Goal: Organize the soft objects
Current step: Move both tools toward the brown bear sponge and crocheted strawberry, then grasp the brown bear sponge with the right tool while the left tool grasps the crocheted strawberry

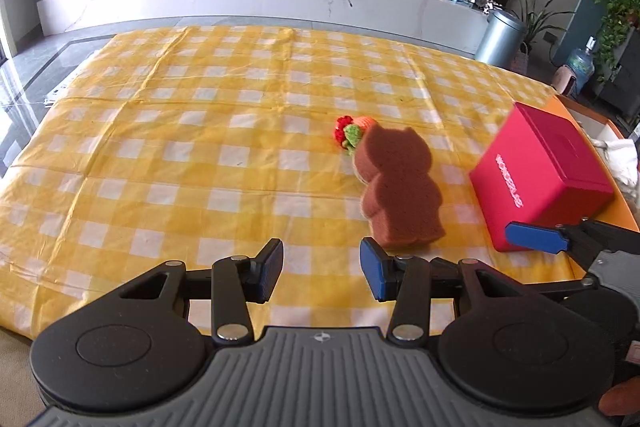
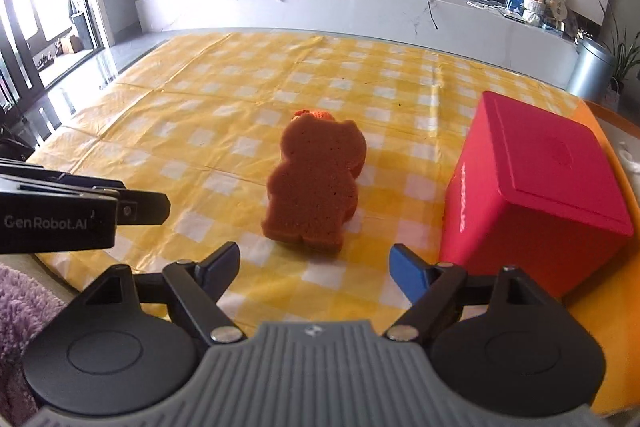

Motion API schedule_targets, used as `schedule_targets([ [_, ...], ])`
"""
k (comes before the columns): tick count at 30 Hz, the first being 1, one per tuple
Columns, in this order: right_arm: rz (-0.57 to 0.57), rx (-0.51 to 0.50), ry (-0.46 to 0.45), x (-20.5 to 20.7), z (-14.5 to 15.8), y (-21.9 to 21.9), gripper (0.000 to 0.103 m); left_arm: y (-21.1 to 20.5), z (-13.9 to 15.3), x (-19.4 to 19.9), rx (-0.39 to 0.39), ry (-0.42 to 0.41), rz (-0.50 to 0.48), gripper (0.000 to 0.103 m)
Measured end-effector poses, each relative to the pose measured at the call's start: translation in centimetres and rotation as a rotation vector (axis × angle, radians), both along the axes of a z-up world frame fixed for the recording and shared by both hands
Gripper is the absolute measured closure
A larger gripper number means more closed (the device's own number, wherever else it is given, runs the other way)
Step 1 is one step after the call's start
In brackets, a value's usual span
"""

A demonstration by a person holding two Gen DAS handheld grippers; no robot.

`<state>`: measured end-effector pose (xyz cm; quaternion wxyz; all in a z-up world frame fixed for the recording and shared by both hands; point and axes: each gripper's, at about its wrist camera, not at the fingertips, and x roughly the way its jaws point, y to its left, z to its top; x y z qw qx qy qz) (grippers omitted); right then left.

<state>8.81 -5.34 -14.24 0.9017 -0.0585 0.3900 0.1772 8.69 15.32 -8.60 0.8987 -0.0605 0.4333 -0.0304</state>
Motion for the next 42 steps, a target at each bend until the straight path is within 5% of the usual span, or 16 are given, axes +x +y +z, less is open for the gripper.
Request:
schedule_targets([
  [10, 0.016, -0.054, 0.045, 5.3, -2.0, 3.3, 0.008, 1.6, -1.0, 3.6, 0.030, 0.016, -0.002, 0.050],
  [18, 0.001, -0.070, 0.119, 8.7, -3.8, 4.2, 0.008, 1.8, -2.4, 5.1, 0.027, 0.046, -0.022, 0.051],
  [20, 0.003, -0.057, 0.135, 9.0, -4.1, 4.2, 0.010, 1.7, -2.7, 5.3, 0.023, 0.052, -0.029, 0.051],
  [23, 0.007, -0.054, 0.157, 9.2, -4.3, 4.3, 0.030, 1.6, -2.9, 5.4, 0.021, 0.057, -0.042, 0.051],
  [25, 0.006, -0.047, 0.157, 9.2, -4.2, 4.1, 0.031, 1.5, -2.9, 5.4, 0.020, 0.056, -0.050, 0.051],
  [35, 0.022, -0.055, 0.074, 8.2, -0.3, 3.1, 0.033, 1.0, -1.5, 5.4, 0.020, -0.014, -0.147, 0.051],
  [42, 0.047, -0.123, -0.023, 10.4, 2.7, 2.7, 0.033, -1.4, -0.7, 7.9, 0.143, -0.114, -0.360, 0.051],
])
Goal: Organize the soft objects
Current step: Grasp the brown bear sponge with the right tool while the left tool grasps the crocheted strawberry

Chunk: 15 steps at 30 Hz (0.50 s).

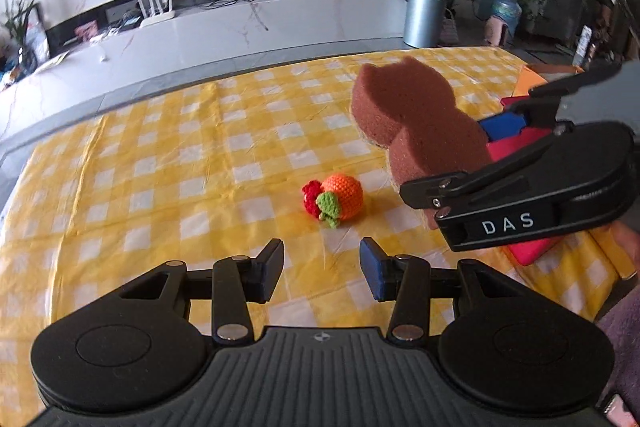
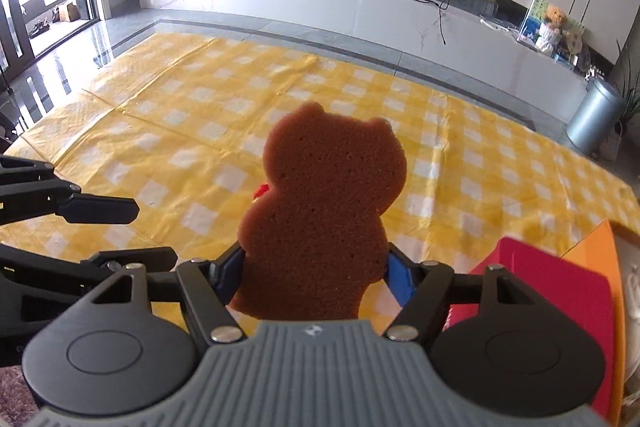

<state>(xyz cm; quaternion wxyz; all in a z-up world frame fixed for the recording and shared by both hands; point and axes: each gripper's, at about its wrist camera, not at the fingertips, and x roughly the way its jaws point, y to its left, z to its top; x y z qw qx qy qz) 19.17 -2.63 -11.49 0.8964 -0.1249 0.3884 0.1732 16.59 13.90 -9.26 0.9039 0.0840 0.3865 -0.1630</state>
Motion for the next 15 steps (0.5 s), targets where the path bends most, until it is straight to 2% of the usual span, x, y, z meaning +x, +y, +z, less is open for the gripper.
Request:
schedule_targets([
  [5, 0.002, -0.040, -0.002, 2.6, 0.2, -0.4, 0.033, -2.3, -1.8, 3.0, 0.061, -0.058, -0.206, 0.039],
  [10, -0.002, -0.036, 0.019, 4.0, -0.2, -1.1, 0.033, -4.8, -4.4, 4.8, 0.193, -0.094, -0.319, 0.038],
  [15, -0.003, -0.032, 0.035, 4.9, -1.0, -1.3, 0.033, -6.7, -6.4, 5.6, 0.303, -0.108, -0.379, 0.038],
])
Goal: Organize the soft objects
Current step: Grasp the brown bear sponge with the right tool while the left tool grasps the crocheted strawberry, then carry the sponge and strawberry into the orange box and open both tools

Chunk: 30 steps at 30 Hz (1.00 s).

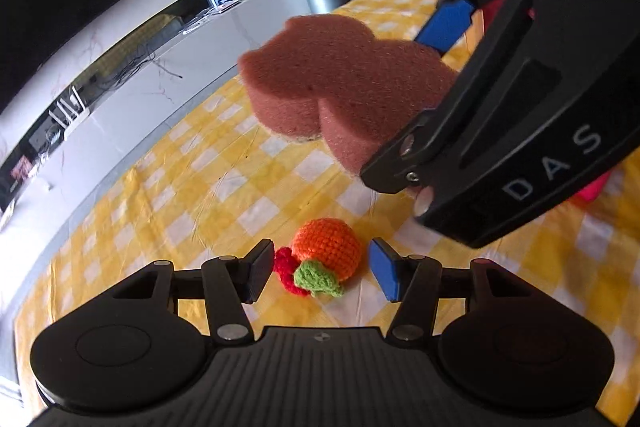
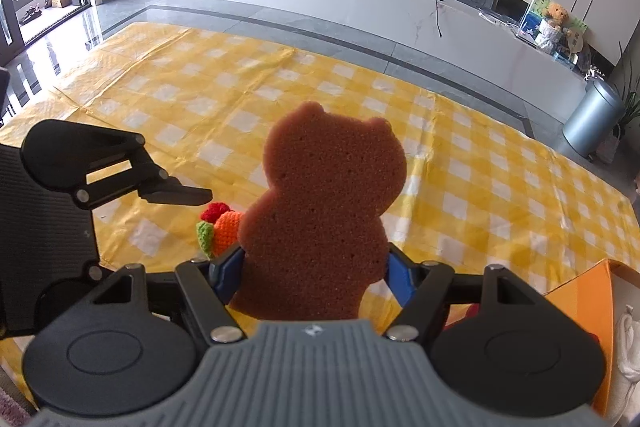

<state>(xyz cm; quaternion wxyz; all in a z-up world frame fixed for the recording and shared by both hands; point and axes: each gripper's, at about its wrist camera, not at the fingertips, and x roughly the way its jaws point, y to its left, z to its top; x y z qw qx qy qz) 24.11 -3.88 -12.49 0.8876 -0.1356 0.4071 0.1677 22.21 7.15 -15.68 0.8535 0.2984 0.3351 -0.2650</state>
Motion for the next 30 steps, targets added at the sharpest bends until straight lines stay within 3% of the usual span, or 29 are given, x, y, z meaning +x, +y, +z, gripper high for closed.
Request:
schedule_targets([
  [5, 0.006, 0.005, 0.015, 0.6, -0.7, 0.1, 0.032, -0.6, -1.4, 0.3, 0.084, -0.031, -0.019, 0.040],
  [8, 0.003, 0.011, 0.013, 0.6, -0.8, -0.2, 0.032, -0.6, -1.8, 0.1, 0.114, -0.041, -0.007, 0.050],
  [12, 0.001, 0.027, 0.010, 0.2, -0.7, -0.6, 0.032, -0.9, -1.9, -0.4, 0.141, -0.064, 0.005, 0.057],
  [19, 0.000, 0.065, -0.025, -0.9, 1.0, -1.3, 0.032, 0.1, 1.5, -1.4, 0.042, -0.072, 0.137, 0.057],
  [30, 0.011, 0.152, -0.081, -5.4, 5.6, -3.2, 0.032, 1.3, 8.9, -6.7, -0.120, -0.080, 0.287, 0.057],
])
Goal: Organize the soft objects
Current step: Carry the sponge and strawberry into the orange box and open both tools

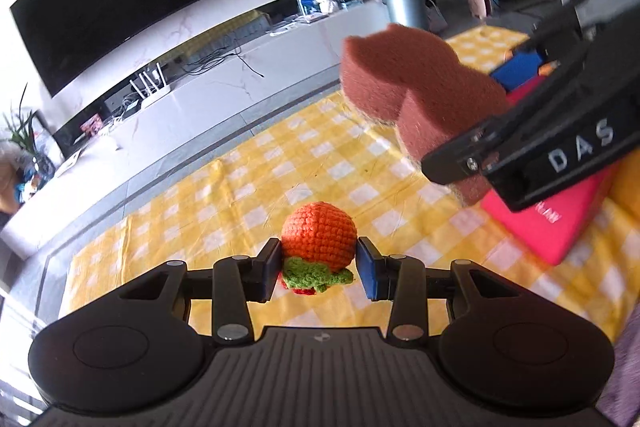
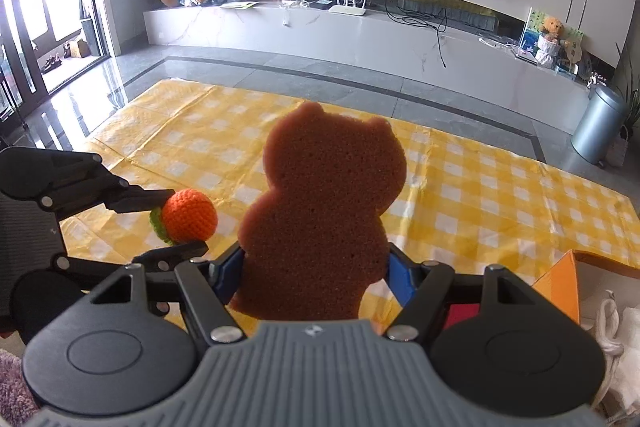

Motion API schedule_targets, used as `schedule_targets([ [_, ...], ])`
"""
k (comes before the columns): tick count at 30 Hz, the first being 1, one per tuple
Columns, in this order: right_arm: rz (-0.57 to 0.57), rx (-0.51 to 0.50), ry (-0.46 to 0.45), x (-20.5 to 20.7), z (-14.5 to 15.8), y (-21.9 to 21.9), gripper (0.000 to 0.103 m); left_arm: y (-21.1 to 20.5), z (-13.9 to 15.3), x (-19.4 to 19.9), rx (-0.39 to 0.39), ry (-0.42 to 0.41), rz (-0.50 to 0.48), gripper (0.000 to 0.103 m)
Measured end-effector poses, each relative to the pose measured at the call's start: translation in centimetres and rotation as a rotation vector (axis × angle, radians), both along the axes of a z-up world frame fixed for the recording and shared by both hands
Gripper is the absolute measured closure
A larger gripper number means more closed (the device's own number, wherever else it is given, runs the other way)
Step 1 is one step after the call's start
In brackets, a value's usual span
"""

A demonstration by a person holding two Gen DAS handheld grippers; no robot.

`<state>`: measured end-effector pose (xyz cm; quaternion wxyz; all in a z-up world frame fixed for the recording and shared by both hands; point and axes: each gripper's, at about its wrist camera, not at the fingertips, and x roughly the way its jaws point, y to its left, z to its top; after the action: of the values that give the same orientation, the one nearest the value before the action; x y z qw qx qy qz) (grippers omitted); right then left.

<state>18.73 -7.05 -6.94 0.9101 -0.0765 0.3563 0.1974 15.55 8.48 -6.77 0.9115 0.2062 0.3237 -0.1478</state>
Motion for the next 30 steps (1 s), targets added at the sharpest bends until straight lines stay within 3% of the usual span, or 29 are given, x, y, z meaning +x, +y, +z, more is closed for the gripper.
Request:
schedule_targets([
  [6, -0.008, 0.016, -0.010, -3.9, 1.5, -2.6, 0.032, -0.5, 3.7, -2.3, -0.135, 0.029, 0.063, 0.057],
  [14, -0.063, 0.038, -0.003, -8.9, 3.0, -8.9, 0.032, -4.2, 7.1, -4.4, -0.258, 0.060, -0.020, 0.057],
  [19, -0.111, 0.035, -0.003, -11.7, 3.5, -13.4, 0.032, -8.4, 8.4, -5.2, -0.304, 0.073, -0.122, 0.057],
  [30, -0.245, -0.003, -0.005, -15.3, 4.7, -24.4, 0.032, -18.9, 8.0, -5.0, -0.298, 0.128, -0.286, 0.057],
])
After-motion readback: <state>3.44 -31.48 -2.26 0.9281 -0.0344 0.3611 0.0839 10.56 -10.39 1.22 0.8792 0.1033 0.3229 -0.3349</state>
